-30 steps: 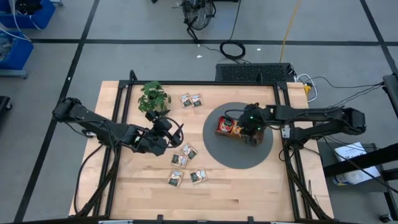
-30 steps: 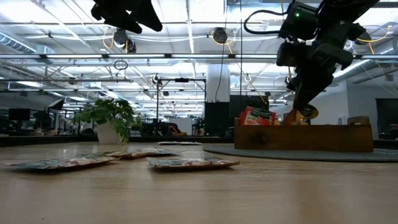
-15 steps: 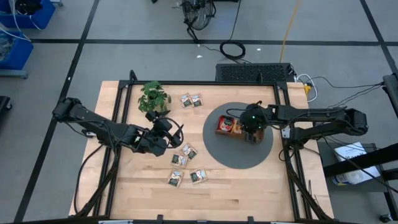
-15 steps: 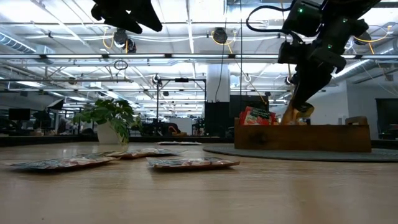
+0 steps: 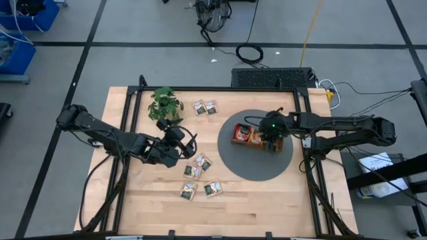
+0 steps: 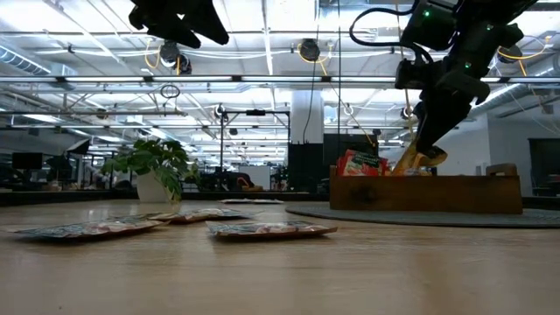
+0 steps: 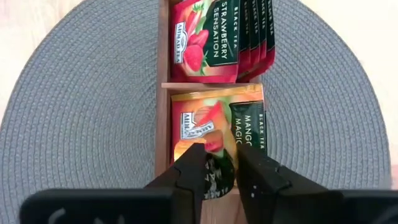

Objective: Pick & Place Tea
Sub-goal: Put the yellow tea bag into the middle section of the wooden organizer

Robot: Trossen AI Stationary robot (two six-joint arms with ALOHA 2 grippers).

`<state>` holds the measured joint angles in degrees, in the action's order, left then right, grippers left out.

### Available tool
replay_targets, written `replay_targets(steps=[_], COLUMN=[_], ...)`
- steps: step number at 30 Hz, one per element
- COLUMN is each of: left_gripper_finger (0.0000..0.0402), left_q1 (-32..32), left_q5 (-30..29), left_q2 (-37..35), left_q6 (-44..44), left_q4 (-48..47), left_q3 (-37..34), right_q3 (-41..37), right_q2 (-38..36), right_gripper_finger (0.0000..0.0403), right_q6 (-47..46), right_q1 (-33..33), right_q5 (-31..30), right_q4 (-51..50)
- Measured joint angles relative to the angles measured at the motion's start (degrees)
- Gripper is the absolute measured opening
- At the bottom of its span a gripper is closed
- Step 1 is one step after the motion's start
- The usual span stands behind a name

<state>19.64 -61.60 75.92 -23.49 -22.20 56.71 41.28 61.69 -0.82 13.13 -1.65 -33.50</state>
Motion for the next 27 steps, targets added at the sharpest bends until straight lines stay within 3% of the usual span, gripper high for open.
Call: replay_targets(steps=[12, 18, 23, 27], left_gripper_finger=[0.0392, 0.0392, 0.0392, 0.0392], left_q1=[0.0, 0.0, 0.0, 0.0], left_q5=[0.2, 0.2, 0.1, 0.1], left_q2=[0.0, 0.0, 0.0, 0.0], left_q6=[-0.2, -0.3, -0.3, -0.3], left_q4=[0.0, 0.0, 0.0, 0.0], left_q3=[0.0, 0.0, 0.0, 0.0], right_q3=[0.0, 0.0, 0.0, -0.1], right_q2=[0.0, -0.1, -0.8, -0.6], right_gripper_finger=[0.0174, 0.0192, 0.0144, 0.0041], right_q6=[-1.5, -3.0, -1.0, 0.8], right_q1=[0.0, 0.0, -0.1, -0.5], right_q5=[-0.3, -9.1, -10.2, -2.1], right_q4=[0.7, 2.5, 4.4, 4.7])
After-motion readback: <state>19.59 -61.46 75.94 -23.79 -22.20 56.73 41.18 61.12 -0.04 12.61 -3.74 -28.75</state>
